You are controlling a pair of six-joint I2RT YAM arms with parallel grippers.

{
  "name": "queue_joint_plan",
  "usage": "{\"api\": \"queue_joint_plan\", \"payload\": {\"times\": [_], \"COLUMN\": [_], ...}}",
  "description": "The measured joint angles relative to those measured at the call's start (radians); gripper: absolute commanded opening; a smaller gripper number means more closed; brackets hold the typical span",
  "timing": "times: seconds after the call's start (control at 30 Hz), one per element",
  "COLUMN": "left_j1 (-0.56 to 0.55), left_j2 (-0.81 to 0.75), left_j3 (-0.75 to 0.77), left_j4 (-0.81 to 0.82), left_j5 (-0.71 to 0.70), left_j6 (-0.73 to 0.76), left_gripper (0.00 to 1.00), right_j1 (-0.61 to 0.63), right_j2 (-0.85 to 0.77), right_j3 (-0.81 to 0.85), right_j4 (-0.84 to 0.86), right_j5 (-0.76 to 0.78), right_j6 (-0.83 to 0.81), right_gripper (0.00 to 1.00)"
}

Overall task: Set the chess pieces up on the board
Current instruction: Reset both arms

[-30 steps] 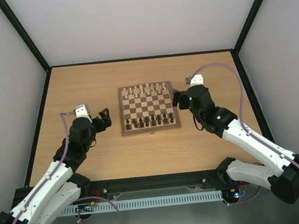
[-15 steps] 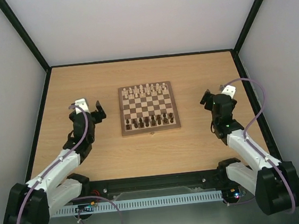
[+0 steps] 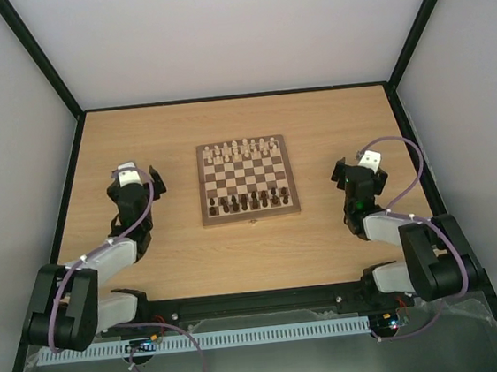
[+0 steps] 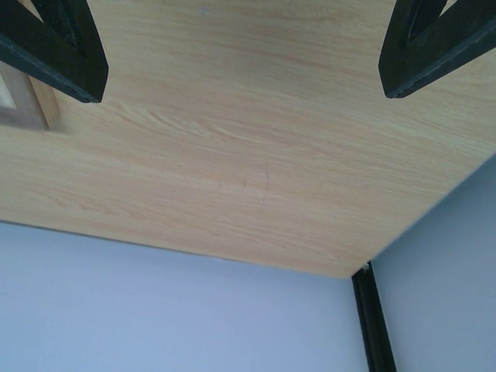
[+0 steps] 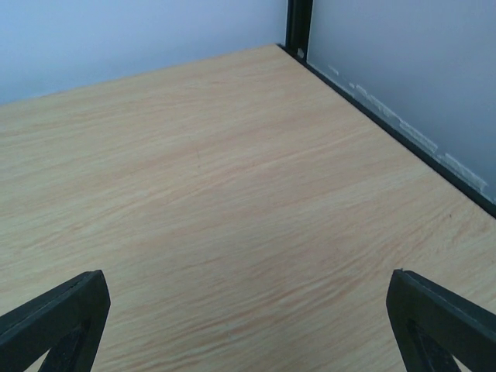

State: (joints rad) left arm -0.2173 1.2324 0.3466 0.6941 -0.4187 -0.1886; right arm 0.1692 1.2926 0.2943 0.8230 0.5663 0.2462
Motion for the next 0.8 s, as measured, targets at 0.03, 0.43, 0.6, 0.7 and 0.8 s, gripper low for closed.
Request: {"api": "queue_joint_plan", "payload": {"times": [0.03, 0.43, 0.6, 0.7, 0.8], "left_j1": [0.013, 0.073, 0.105, 0.116, 0.143], "left_j2": [0.003, 0.039, 0.053, 0.089, 0.111], "left_j3": [0.000, -0.020, -0.077, -0.088, -0.084], "left_j4": [0.015, 0.153, 0.209, 0.211, 0.213], "left_j5": [0.003, 0.059, 0.096, 0.113, 0.133], "left_j6": [0.002, 0.050, 0.051, 0.051, 0.048], "left_gripper": [0.99, 0.99, 0.99, 0.99, 0.99], "right_j1": [0.000, -0.026, -0.026, -0.026, -0.026], "right_j2": [0.010, 0.192, 0.184, 0.183, 0.208], "right_j3": [0.000, -0.018, -0.050, -0.077, -0.113], "right_j4": [0.024, 0.214, 0.293, 0.339, 0.416], "right_j5": [0.000, -0.009, -0.043, -0.069, -0.106], "right_j6": [-0.012, -0.042, -0.060, -0.068, -0.087], "right_gripper": [0.99, 0.99, 0.99, 0.99, 0.99]}}
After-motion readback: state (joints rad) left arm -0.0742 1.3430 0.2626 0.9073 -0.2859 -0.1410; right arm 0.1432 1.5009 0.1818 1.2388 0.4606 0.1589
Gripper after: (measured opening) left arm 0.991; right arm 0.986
